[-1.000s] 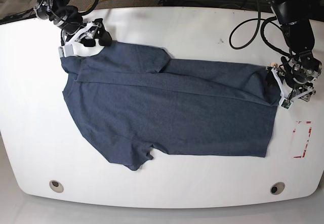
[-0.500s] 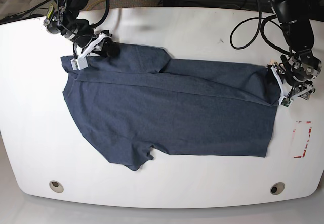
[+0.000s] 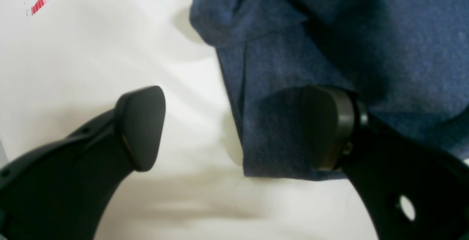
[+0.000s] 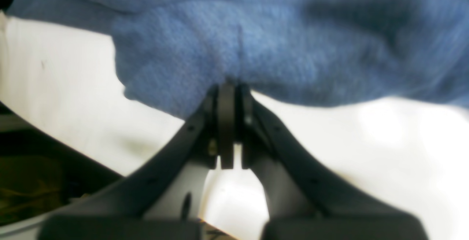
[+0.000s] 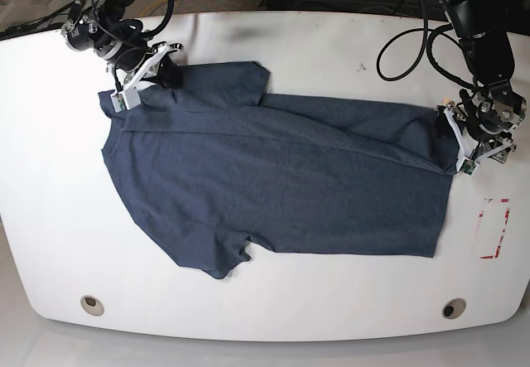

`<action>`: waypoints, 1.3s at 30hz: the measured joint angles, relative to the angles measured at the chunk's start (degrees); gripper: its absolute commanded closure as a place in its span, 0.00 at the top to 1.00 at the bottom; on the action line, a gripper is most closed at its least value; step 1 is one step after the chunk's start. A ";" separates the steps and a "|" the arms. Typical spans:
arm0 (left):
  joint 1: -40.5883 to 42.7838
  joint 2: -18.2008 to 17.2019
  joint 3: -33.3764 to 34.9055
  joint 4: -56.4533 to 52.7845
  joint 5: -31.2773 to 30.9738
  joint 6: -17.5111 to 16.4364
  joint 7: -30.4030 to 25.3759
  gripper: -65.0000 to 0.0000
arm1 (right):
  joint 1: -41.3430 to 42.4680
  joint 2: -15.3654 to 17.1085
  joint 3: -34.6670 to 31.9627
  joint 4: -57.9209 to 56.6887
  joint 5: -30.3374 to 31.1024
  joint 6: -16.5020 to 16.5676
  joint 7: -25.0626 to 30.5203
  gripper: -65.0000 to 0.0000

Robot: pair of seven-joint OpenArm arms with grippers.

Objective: Fold the T-shirt properly
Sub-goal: 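Release the shirt and move the right gripper to the folded edge, then grasp the folded shirt edge with the right gripper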

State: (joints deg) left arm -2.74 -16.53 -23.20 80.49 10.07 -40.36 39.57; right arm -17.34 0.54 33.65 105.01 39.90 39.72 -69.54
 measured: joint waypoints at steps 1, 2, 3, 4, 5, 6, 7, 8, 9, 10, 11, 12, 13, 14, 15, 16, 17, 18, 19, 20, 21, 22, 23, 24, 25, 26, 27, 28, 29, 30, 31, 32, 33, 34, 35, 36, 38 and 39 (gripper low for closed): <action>0.00 0.00 0.00 0.00 0.00 0.00 0.00 0.82 | 0.11 -0.02 0.02 1.16 -0.13 -0.15 -0.90 0.00; 0.00 0.00 0.00 0.00 0.00 0.00 0.00 0.82 | 0.42 -0.02 0.00 1.86 -0.31 -0.09 -1.70 0.00; 0.00 0.00 0.00 0.00 0.00 0.00 0.00 0.82 | 0.90 0.02 -0.02 2.43 -0.17 -0.02 -2.03 0.00; 0.00 0.00 0.00 0.00 0.02 0.00 0.00 0.82 | 1.36 0.00 -0.02 2.75 0.04 -0.04 -2.45 0.00; 0.00 0.00 0.00 0.00 0.00 0.00 0.00 0.82 | 2.08 0.04 0.00 2.91 -0.09 -0.04 -2.60 0.00; 0.04 0.02 0.00 0.00 0.02 0.02 0.00 0.82 | 2.73 0.39 -0.02 2.93 -0.22 -0.04 -2.75 0.00; 0.02 0.02 0.00 0.00 0.02 0.00 0.00 0.82 | 3.63 0.81 -0.15 2.89 -0.11 -0.04 -2.78 0.00; 0.02 0.00 0.00 0.00 0.02 0.00 0.00 0.82 | 4.81 1.53 -0.28 2.84 -0.31 -0.04 -2.73 0.00; 0.04 0.02 0.00 0.00 0.04 0.02 0.00 0.82 | 5.73 2.14 -0.22 2.71 -0.33 -0.04 -2.73 0.00; 0.04 0.02 0.00 0.00 0.07 0.02 0.00 0.82 | 7.02 2.47 -0.20 2.19 -0.24 -0.02 -2.62 0.00; 0.09 0.02 0.00 0.00 0.07 0.00 -0.02 0.82 | 8.41 2.91 -0.04 1.31 -0.33 -0.04 -2.54 0.00; 0.26 0.02 0.04 0.00 0.04 0.02 -0.02 0.82 | 9.79 3.45 -0.07 -0.07 -0.72 -0.11 -2.56 0.00; 0.44 0.02 0.15 0.02 0.00 0.02 -0.04 0.82 | 10.97 4.20 -0.28 -1.81 -0.59 0.02 -2.64 0.00; 0.61 0.00 0.20 0.04 -0.07 0.04 -0.31 0.82 | 12.28 4.79 -0.37 -3.34 -0.31 0.17 -2.62 0.00; 0.85 -0.02 0.15 0.11 -0.50 0.04 -0.50 0.82 | 13.97 5.29 -0.33 -5.03 -0.20 0.33 -2.64 0.00; 1.01 -0.02 0.09 0.15 -0.61 0.07 -0.55 0.82 | 15.08 6.05 -0.26 -7.34 -0.42 0.17 -2.58 0.00; 0.98 -0.02 0.04 0.15 -0.59 0.07 -0.55 0.82 | 16.48 6.56 -0.28 -9.62 -0.66 0.11 -2.67 0.00; 0.96 -0.04 0.04 0.15 -0.57 0.09 -0.44 0.82 | 17.84 7.23 -0.24 -11.47 -0.66 0.28 -2.75 0.00; 0.96 -0.02 0.07 0.15 -0.57 0.11 -0.44 0.82 | 18.99 7.78 -0.24 -13.51 -0.81 0.15 -2.75 0.00; 0.90 -0.02 0.11 0.15 -0.55 0.13 -0.44 0.82 | 20.02 8.35 -0.22 -15.56 -0.68 0.17 -2.71 0.00; 0.83 -0.02 0.11 0.15 -0.55 0.09 -0.44 0.82 | 21.42 8.76 -0.22 -17.14 -0.74 0.15 -2.75 0.00; 0.87 -0.02 0.09 0.15 -0.66 0.09 -0.44 0.82 | 22.21 9.27 -0.22 -18.93 -0.85 0.15 -2.73 0.00; 0.85 -0.02 0.09 0.15 -0.63 0.07 -0.44 0.82 | 23.30 9.62 -0.24 -20.13 -0.68 0.20 -2.71 0.00; 0.85 -0.02 0.09 0.15 -0.63 0.02 -0.44 0.82 | 24.48 9.99 -0.28 -21.27 -0.83 0.15 -2.78 0.00; 0.92 0.00 0.09 0.13 -0.66 0.04 -0.46 0.82 | 25.53 10.34 -0.24 -22.67 -0.66 0.22 -2.64 0.02; 0.96 0.00 0.07 0.15 -0.68 0.04 -0.48 0.82 | 26.40 10.78 -0.28 -23.69 -0.59 0.20 -2.73 0.06; 0.94 -0.02 0.04 0.15 -0.68 0.04 -0.46 0.82 | 27.50 10.97 -0.24 -24.79 -0.59 0.20 -2.67 0.13; 0.96 0.00 0.02 0.13 -0.72 0.02 -0.50 0.82 | 28.63 11.26 -0.24 -25.83 -0.74 0.17 -2.67 0.19; 0.96 0.00 0.02 0.15 -0.70 0.07 -0.50 0.82 | 29.20 11.41 -0.22 -26.88 -0.70 0.17 -2.54 0.25; 1.01 0.00 0.02 0.15 -0.68 0.07 -0.48 0.82 | 29.75 11.65 -0.28 -27.87 -0.63 0.20 -2.34 0.34; 1.14 -0.02 0.00 0.15 -0.76 0.04 -0.61 0.82 | 30.23 11.87 -0.35 -28.72 -0.70 0.17 -2.34 0.41; 1.25 -0.04 -0.02 0.17 -0.87 0.07 -0.68 0.82 | 30.47 12.20 -0.79 -29.33 -0.81 0.13 -2.40 0.49; 1.38 -0.07 0.00 0.22 -0.94 0.07 -0.72 0.82 | 30.49 12.66 -2.01 -29.81 -0.70 -0.07 -2.36 0.57; 1.55 -0.04 0.00 0.26 -0.96 0.09 -0.94 0.82 | 30.51 13.42 -3.65 -30.12 -0.90 -0.07 -2.43 0.63; 1.66 -0.04 -0.02 0.28 -0.96 0.11 -1.11 0.82 | 30.56 13.68 -4.79 -30.14 -0.96 -0.04 -2.71 0.69; 1.66 -0.04 -0.02 0.28 -1.01 0.26 -1.09 0.82 | 30.60 13.97 -5.86 -30.16 -0.92 -0.07 -2.51 0.74; 1.64 -0.04 -0.02 0.33 -1.05 0.24 -1.09 0.82 | 30.69 14.43 -7.13 -30.18 -0.76 0.02 -2.60 0.75; 1.64 -0.04 -0.02 0.33 -1.09 0.24 -1.11 0.82 | 30.64 14.64 -6.99 -30.14 -0.50 0.17 -2.25 0.74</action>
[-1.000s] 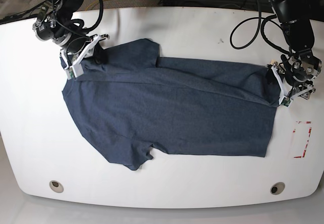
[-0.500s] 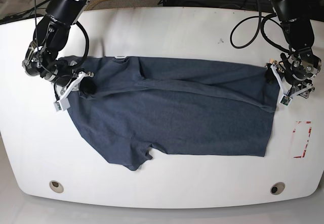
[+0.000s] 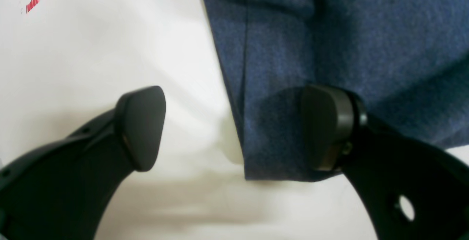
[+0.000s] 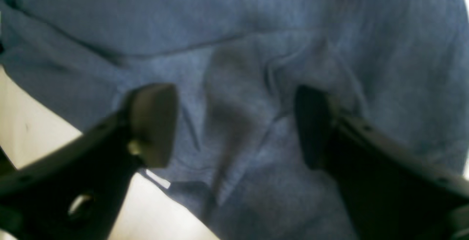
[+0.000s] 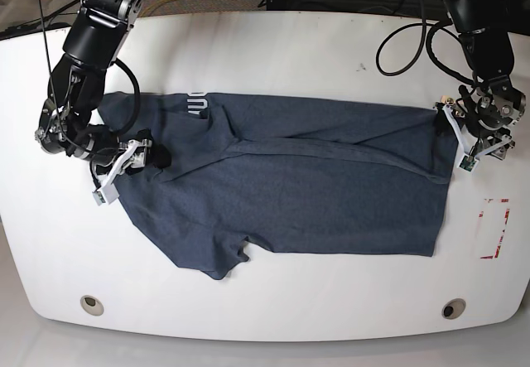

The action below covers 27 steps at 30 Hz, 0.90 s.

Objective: Fold the T-shirt properly
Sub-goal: 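Grasp the folded shirt edge with the right gripper, then pull the shirt edge with both grippers to straighten the fold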

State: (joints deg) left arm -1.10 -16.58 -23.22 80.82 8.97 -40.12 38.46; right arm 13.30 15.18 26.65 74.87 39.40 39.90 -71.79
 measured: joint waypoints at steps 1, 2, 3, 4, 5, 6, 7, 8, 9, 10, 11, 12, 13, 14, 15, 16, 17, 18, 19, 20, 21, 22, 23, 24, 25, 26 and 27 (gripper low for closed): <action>0.00 0.00 0.00 0.02 -0.02 0.00 0.00 0.82 | -0.04 0.22 0.04 0.24 -0.07 0.00 -0.07 0.72; 0.02 0.02 -0.09 0.04 0.02 0.00 0.02 0.82 | -0.37 0.50 0.20 0.63 -0.20 -0.02 -0.09 0.71; -0.02 0.04 -0.20 0.04 0.04 0.00 0.04 0.82 | -1.05 1.07 0.37 1.33 -0.15 -0.02 -0.02 0.71; 0.00 0.07 -0.42 0.09 0.02 -0.02 0.04 0.82 | -1.75 1.92 0.28 2.21 0.00 -0.02 0.59 0.70; 0.02 0.22 -1.09 0.37 0.02 -0.04 0.55 0.82 | -2.82 2.51 0.26 2.93 0.02 0.02 0.72 0.70; 0.02 0.46 -1.88 1.09 0.11 -0.28 1.31 0.82 | -4.02 3.39 0.39 4.15 0.02 0.00 1.03 0.70; 0.17 0.72 -2.58 1.88 0.48 -0.37 1.51 0.82 | -5.14 4.20 0.50 5.27 -0.22 -0.02 1.62 0.70; 0.48 0.96 -3.72 3.34 0.68 -0.33 1.86 0.82 | -6.97 4.74 0.61 6.19 -0.22 -0.02 2.08 0.70; 0.46 0.94 -4.24 3.98 0.83 -0.35 1.88 0.82 | -8.07 5.35 0.90 7.10 -0.13 0.02 2.62 0.70; 0.44 1.25 -5.33 5.11 0.92 -0.24 2.03 0.82 | -9.55 5.70 1.46 7.65 -0.20 0.00 3.02 0.70; 0.20 1.51 -6.05 5.79 0.98 -0.17 2.05 0.82 | -10.78 5.77 1.97 8.02 -0.09 0.02 3.21 0.70; 0.04 1.66 -6.32 6.08 1.05 -0.17 1.97 0.82 | -11.61 5.95 3.21 8.02 -0.13 0.02 3.82 0.70; -0.07 1.81 -6.56 6.27 0.98 -0.13 1.97 0.82 | -12.39 6.08 3.76 8.07 -0.22 -0.04 4.17 0.70; -0.15 2.01 -6.58 6.32 -0.02 0.00 1.95 0.82 | -13.64 6.29 4.33 8.07 -0.24 -0.02 4.83 0.70; -0.15 2.05 -6.56 6.27 -0.59 -0.02 2.03 0.82 | -14.32 6.62 4.94 8.07 -0.50 -0.13 5.49 0.70; -0.07 2.19 -6.54 6.27 -1.88 0.00 2.05 0.82 | -14.95 6.80 5.46 8.11 -1.25 -1.07 6.08 0.70; 0.20 2.23 -6.58 6.27 -3.80 -0.02 1.99 0.82 | -15.58 6.80 5.73 8.11 -1.81 -1.14 6.51 0.70; 0.35 2.25 -6.58 6.19 -5.01 -0.04 2.05 0.82 | -16.09 6.78 6.23 8.09 -3.17 -1.70 7.23 0.70; 0.52 2.25 -6.56 6.05 -5.86 -0.04 2.03 0.82 | -16.35 6.73 6.54 8.11 -4.39 -1.70 7.37 0.70; 0.83 2.16 -6.49 5.95 -6.56 -0.04 1.97 0.82 | -16.61 6.62 6.82 8.11 -5.55 -1.44 7.30 0.70; 1.03 2.12 -6.49 5.88 -6.69 -0.02 1.99 0.82 | -16.74 6.51 6.91 8.09 -6.51 -1.36 7.32 0.70; 1.31 2.10 -6.47 5.88 -6.64 -0.04 2.01 0.82 | -16.98 6.40 6.91 8.09 -7.19 -1.36 7.37 0.70; 1.57 2.08 -6.47 5.84 -6.49 -0.04 2.01 0.82 | -17.14 6.36 6.84 8.09 -7.23 -1.29 7.65 0.70; 1.75 2.10 -6.40 5.60 -6.45 -0.02 2.03 0.82 | -17.16 6.14 6.73 8.11 -7.23 -1.29 7.98 0.70; 1.77 2.08 -6.10 5.22 -6.47 -0.02 2.01 0.82 | -17.16 5.73 6.80 8.11 -7.28 -1.29 8.37 0.70; 1.75 2.05 -5.60 4.55 -6.43 -0.02 2.03 0.82 | -17.16 5.31 6.88 8.11 -7.50 -1.33 8.50 0.70; 1.73 2.23 -5.38 4.02 -6.49 -0.02 1.84 0.82 | -17.16 4.61 6.99 8.11 -7.87 -1.36 8.59 0.70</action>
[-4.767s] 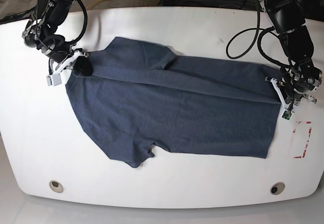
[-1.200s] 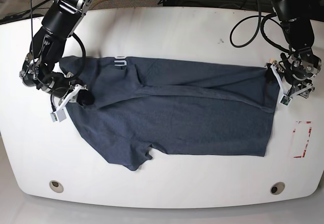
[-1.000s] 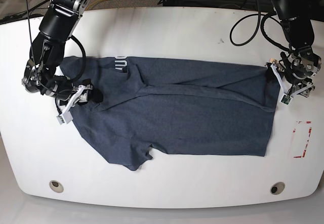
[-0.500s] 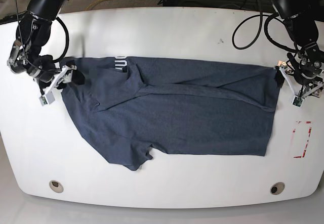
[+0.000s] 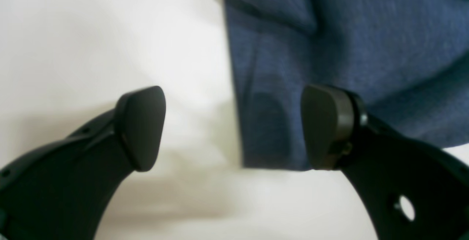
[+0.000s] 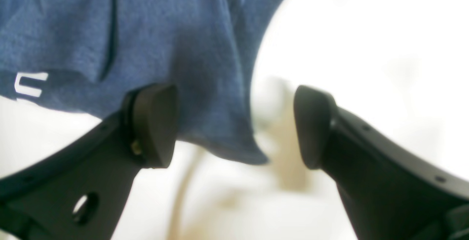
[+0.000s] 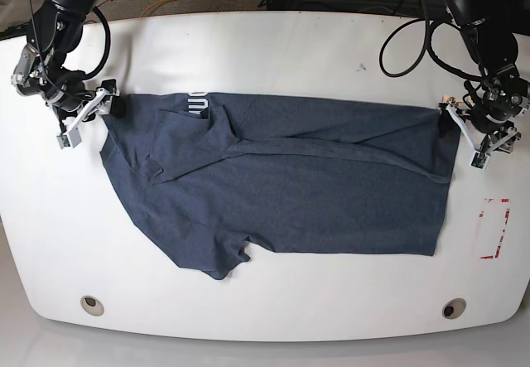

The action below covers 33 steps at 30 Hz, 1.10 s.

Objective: Fold the T-shirt properly
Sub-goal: 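Pull the shirt edge with both grippers to straighten the fold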

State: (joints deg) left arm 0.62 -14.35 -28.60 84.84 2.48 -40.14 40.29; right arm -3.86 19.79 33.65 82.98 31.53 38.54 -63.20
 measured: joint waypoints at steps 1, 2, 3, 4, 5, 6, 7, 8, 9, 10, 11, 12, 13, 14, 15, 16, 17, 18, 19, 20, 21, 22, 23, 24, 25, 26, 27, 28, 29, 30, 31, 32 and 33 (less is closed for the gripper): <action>-0.09 0.07 0.09 -0.57 -0.20 0.00 -0.28 0.82 | 0.00 -0.63 0.00 0.00 -0.52 0.04 -0.02 0.70; -0.22 0.17 0.17 -1.25 -0.26 -0.04 -0.72 0.82 | 0.00 -1.20 -0.11 0.00 -1.05 0.07 -0.02 0.70; -0.33 0.20 0.15 -2.03 -0.22 -0.02 -0.72 0.82 | -0.04 -1.62 -0.22 0.00 -1.81 0.04 0.02 0.70; -0.33 0.15 0.15 -2.73 -0.15 0.00 -0.72 0.82 | -0.02 -2.05 -0.22 0.00 -2.69 0.11 0.55 0.70; -0.33 0.11 0.11 -3.28 -0.22 0.00 -0.72 0.82 | 0.00 -2.19 -0.22 0.00 -3.58 0.20 1.14 0.70; -0.31 0.00 0.11 -4.02 -0.28 0.00 -0.79 0.82 | 0.00 -2.36 -0.20 0.02 -4.74 0.24 1.99 0.69; -0.26 -0.02 0.09 -4.44 -0.74 0.02 -0.96 0.81 | 0.00 -2.62 -0.17 0.09 -5.70 0.22 2.67 0.67; -0.33 -0.15 0.11 -4.94 -0.92 0.02 -1.16 0.80 | 0.00 -2.84 -0.04 0.13 -6.38 0.24 2.86 0.63; -0.48 -0.22 0.11 -5.35 -0.98 0.02 -1.40 0.77 | 0.00 -3.02 -0.04 0.22 -7.02 0.24 3.21 0.56; -0.63 -0.24 0.09 -5.77 -1.27 0.02 -1.46 0.72 | 0.00 -3.17 -0.02 0.24 -7.37 0.24 3.28 0.49; -0.74 -0.28 0.04 -6.12 -1.31 0.02 -1.95 0.62 | 0.02 -3.34 0.04 0.26 -7.54 0.24 3.23 0.35; -0.76 -0.24 0.04 -6.38 -1.53 0.02 -2.29 0.49 | 0.02 -3.56 0.02 0.28 -7.85 0.24 3.32 0.22; -0.61 -0.15 0.00 -6.36 -1.77 0.02 -2.29 0.40 | -0.02 -3.87 0.07 0.33 -7.85 0.24 3.69 0.15; -0.42 -0.11 0.00 -6.36 -2.08 0.00 -2.23 0.33 | -0.15 -4.04 0.07 0.33 -7.78 0.26 3.45 0.07; -0.28 -0.11 0.00 -6.34 -2.19 -0.07 -2.23 0.21 | -0.20 -4.09 0.07 0.33 -7.80 0.26 3.39 0.00; 0.17 -0.07 0.00 -5.99 -2.34 -0.39 -2.14 0.14 | -0.57 -4.09 0.04 0.33 -7.63 0.26 3.41 0.00; 0.70 -0.02 0.00 -5.55 -2.60 -0.39 -1.60 0.09 | -0.92 -4.09 0.00 0.35 -7.21 0.31 3.45 0.00; 1.31 -0.02 0.02 -4.94 -2.80 -0.42 -0.81 0.06 | -1.22 -4.09 0.00 0.42 -6.84 0.31 3.69 0.00; 2.10 -0.02 0.02 -3.93 -2.82 -0.42 -0.15 0.06 | -1.60 -4.07 0.00 0.59 -6.71 0.33 3.67 0.02; 3.04 -0.04 -0.02 -2.82 -3.15 -0.42 0.76 0.06 | -1.75 -4.02 0.02 0.68 -6.40 0.48 3.82 0.04; 4.13 -0.11 -0.07 -1.49 -3.19 -0.42 1.81 0.06 | -1.88 -4.04 0.04 0.72 -6.25 0.48 3.98 0.04; 5.25 -0.11 -0.42 -0.15 -3.23 -0.42 2.75 0.06 | -1.90 -4.04 0.07 0.72 -6.25 0.48 4.04 0.04; 6.69 0.04 -1.14 1.68 -3.10 -0.44 3.98 0.06 | -2.38 -4.04 0.07 0.74 -6.27 0.52 4.07 0.04; 8.04 0.20 -1.86 2.89 -3.02 -0.50 4.37 0.06 | -2.78 -4.02 0.04 0.90 -6.23 0.85 4.13 0.04; 9.57 0.44 -2.80 4.50 -2.75 -0.44 5.14 0.08 | -3.37 -4.02 0.02 1.25 -6.16 1.64 4.17 0.04; 11.50 0.50 -3.65 6.25 -2.34 -0.37 5.88 0.09 | -4.17 -4.04 0.02 2.03 -6.05 1.79 4.11 0.04; 13.31 0.52 -4.17 7.72 -2.40 -0.37 6.49 0.11 | -5.20 -4.07 0.02 3.08 -5.79 1.99 4.07 0.04; 14.53 0.76 -4.37 8.83 -2.16 -0.52 6.97 0.13 | -6.05 -4.09 0.00 4.00 -5.86 2.03 4.07 0.04; 15.93 1.38 -4.81 10.49 -1.66 -0.37 7.63 0.16 | -6.93 -4.09 0.00 4.74 -5.95 1.95 3.98 0.04; 17.42 2.21 -5.51 12.15 -1.38 -0.35 7.91 0.19 | -7.91 -4.09 0.02 5.79 -6.01 2.08 3.78 0.04; 18.80 2.93 -6.38 13.73 -1.46 -0.37 7.89 0.22 | -8.81 -4.09 0.02 6.82 -6.23 2.05 3.54 0.04; 19.76 3.34 -6.71 14.73 -1.53 -0.52 7.82 0.28 | -9.57 -4.04 0.00 7.63 -6.58 1.73 3.58 0.04; 20.98 3.93 -7.72 16.39 -1.51 -0.42 7.82 0.35 | -10.29 -4.04 0.02 8.37 -6.91 1.75 3.43 0.04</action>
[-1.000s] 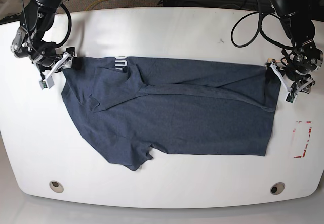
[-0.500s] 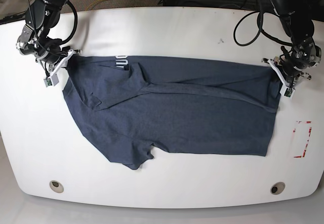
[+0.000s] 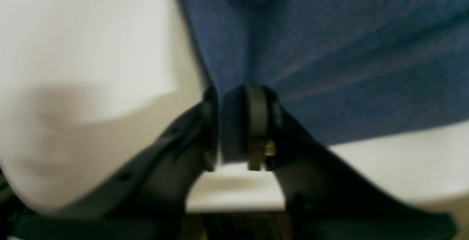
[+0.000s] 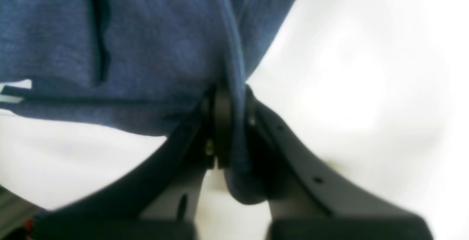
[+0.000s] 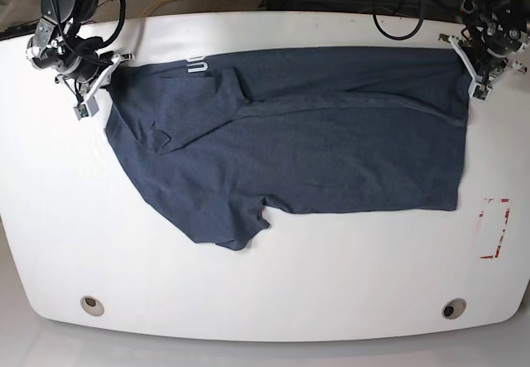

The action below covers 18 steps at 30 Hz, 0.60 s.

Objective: Fold the T-shirt properly
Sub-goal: 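Pull the shirt edge with both grippers to straighten the fold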

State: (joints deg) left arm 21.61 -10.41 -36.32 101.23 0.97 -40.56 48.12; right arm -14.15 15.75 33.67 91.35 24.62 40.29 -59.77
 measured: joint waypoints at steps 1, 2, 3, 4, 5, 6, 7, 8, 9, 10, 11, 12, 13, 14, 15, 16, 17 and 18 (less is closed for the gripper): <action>0.90 0.31 -0.81 0.96 0.07 0.02 0.09 0.41 | -0.87 0.11 0.00 0.92 -0.46 -0.17 -0.04 0.04; 1.51 0.61 -1.44 1.57 0.31 0.02 0.15 0.49 | -1.55 0.24 0.00 1.55 -0.48 -0.20 -0.07 0.04; 2.08 0.72 -1.79 1.97 0.81 0.02 0.46 0.54 | -2.38 0.31 0.02 2.19 -0.57 -0.20 -0.22 0.04; 2.29 0.72 -1.90 2.19 0.98 0.02 0.57 0.61 | -2.95 0.33 0.07 2.82 -0.85 -0.20 -0.33 0.04; 2.56 0.81 -2.23 2.73 0.85 0.04 0.50 0.67 | -3.43 0.28 0.09 3.10 -0.87 -0.22 -0.37 0.04; 3.04 0.92 -2.93 3.67 0.59 0.07 0.37 0.71 | -3.91 0.24 0.09 3.39 -0.87 -0.22 -0.28 0.04; 3.26 0.96 -3.39 4.39 0.46 -0.02 0.26 0.74 | -4.15 0.22 0.09 3.50 -0.76 -0.20 -0.22 0.04; 3.45 1.20 -4.24 5.18 0.20 0.04 0.24 0.76 | -4.22 0.17 0.09 3.50 -0.57 -0.22 -0.20 0.04; 3.67 1.60 -5.51 6.25 -0.20 0.26 0.13 0.76 | -4.20 0.15 0.09 3.52 -0.48 -0.20 -0.22 0.04; 4.00 1.75 -6.25 7.02 -0.90 0.26 0.42 0.76 | -4.20 0.15 0.09 3.54 -0.44 -0.20 -0.22 0.04; 4.20 2.03 -6.78 7.65 -1.88 0.26 0.61 0.76 | -4.20 0.22 0.09 3.54 -0.46 -0.20 -0.22 0.04; 4.66 2.29 -7.43 8.87 -3.82 0.33 0.63 0.76 | -4.20 0.26 0.11 3.54 -0.46 -0.20 -0.24 0.04; 5.35 2.16 -7.50 9.88 -5.70 0.46 0.52 0.76 | -4.20 0.24 0.09 3.54 -0.50 -0.20 -0.28 0.04; 5.99 1.88 -7.45 10.58 -6.97 0.39 0.37 0.76 | -4.20 0.15 0.09 3.54 -0.61 -0.20 -0.26 0.04; 6.69 1.29 -7.45 11.34 -9.03 0.42 0.42 0.76 | -4.20 0.13 0.09 3.61 -0.66 -0.20 -0.26 0.04; 6.88 0.90 -7.45 11.76 -10.38 0.28 0.35 0.76 | -4.20 0.09 0.09 3.65 -0.66 -0.20 -0.24 0.04; 6.88 0.48 -7.45 11.89 -11.52 0.28 0.35 0.76 | -4.17 0.11 0.09 3.65 -0.61 -0.22 -0.24 0.04; 6.47 0.24 -7.45 11.87 -11.76 0.20 0.52 0.76 | -4.17 0.11 0.09 3.65 -0.57 -0.20 -0.22 0.04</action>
State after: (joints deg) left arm 28.08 -10.17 -43.77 113.10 -10.79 -40.36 48.64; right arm -18.33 15.86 33.76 95.00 24.05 40.10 -59.99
